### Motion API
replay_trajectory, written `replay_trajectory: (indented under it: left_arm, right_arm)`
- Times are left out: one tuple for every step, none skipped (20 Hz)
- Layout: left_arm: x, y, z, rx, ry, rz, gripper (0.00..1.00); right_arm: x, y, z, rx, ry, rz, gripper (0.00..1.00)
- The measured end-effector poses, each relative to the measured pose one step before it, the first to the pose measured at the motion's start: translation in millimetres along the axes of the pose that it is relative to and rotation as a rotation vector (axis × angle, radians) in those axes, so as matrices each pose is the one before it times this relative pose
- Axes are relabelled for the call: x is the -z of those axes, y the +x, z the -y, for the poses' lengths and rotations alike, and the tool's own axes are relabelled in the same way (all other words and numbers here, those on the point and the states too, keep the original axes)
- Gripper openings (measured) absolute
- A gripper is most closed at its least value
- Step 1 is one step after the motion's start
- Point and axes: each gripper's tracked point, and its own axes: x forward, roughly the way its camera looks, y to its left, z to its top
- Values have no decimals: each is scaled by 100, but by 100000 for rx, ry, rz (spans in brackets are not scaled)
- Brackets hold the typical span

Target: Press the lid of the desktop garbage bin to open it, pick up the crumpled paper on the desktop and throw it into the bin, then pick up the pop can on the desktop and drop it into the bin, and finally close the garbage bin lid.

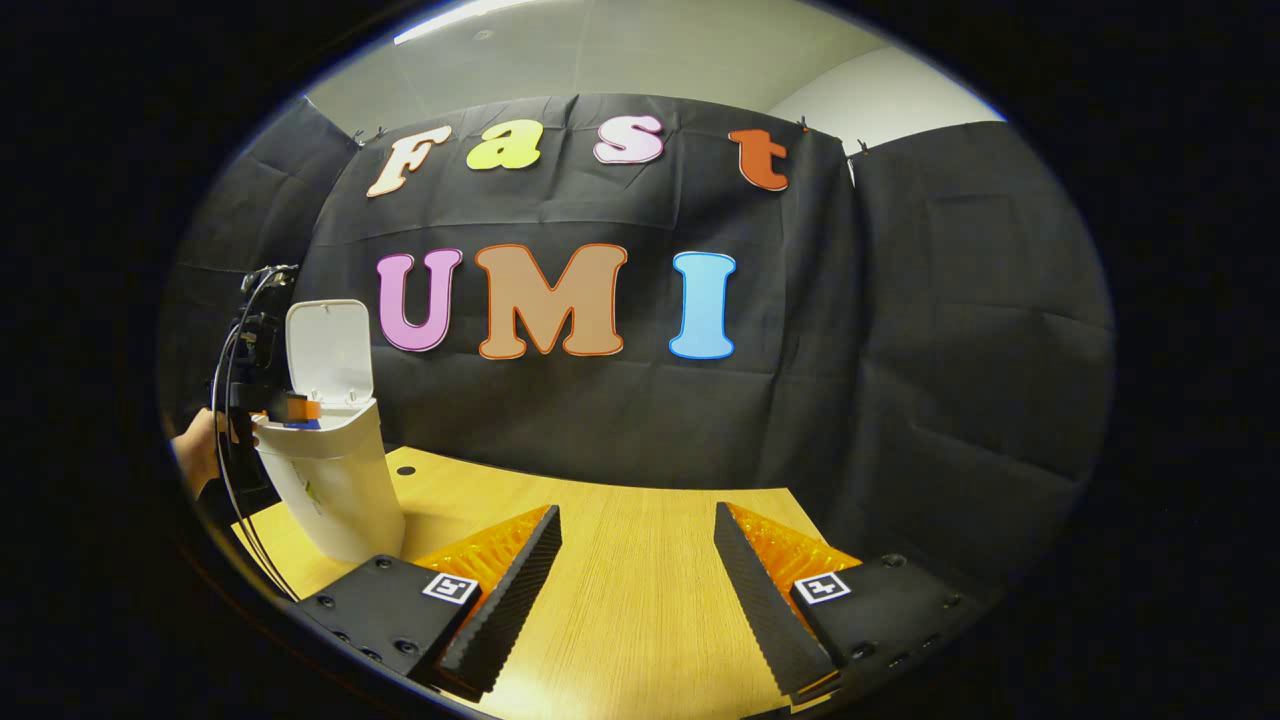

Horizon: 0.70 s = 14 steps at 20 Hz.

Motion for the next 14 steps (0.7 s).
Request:
replay_trajectory:
  left_arm:
    - [-325,-94,-33,-253,258,1169,90]
    - [-256,-247,-102,-152,462,1807,92]
    - [-564,-285,80,127,731,1665,92]
    - [-932,-196,-50,-8,939,2209,92]
    - [-1230,-244,55,220,1101,2875,92]
    - [-1101,-96,72,374,912,2265,92]
    - [-1202,-81,163,932,550,2252,90]
    - [-1284,-60,81,581,238,1953,92]
    - [-1473,-60,-31,300,50,2278,92]
    - [-1445,137,-55,232,43,2091,92]
    - [-1589,153,-158,-37,-404,2399,92]
    - [-1217,163,-50,139,-550,1988,92]
    - [-1304,376,-106,191,-679,1704,91]
    - [-1178,344,-219,116,-1109,969,90]
  right_arm:
    - [70,18,-99,-68,-159,62,100]
    - [4,-76,-25,-155,-59,-181,100]
    - [172,-10,-53,-309,-67,-203,99]
    - [-21,-45,-37,-125,30,32,100]
    - [-204,51,-203,-252,61,180,100]
    - [17,-87,-39,-435,177,290,99]
    - [250,-159,27,-576,-2,378,100]
    - [11,93,-37,-243,-215,154,100]
    - [-150,239,-281,-423,-82,-98,99]
    - [-69,171,-254,-728,248,-79,99]
    - [119,57,-134,-672,214,12,99]
    - [-41,3,-201,-625,-86,173,98]
    - [-110,252,-297,-430,-409,24,100]
    - [128,-54,-111,-438,-481,96,96]
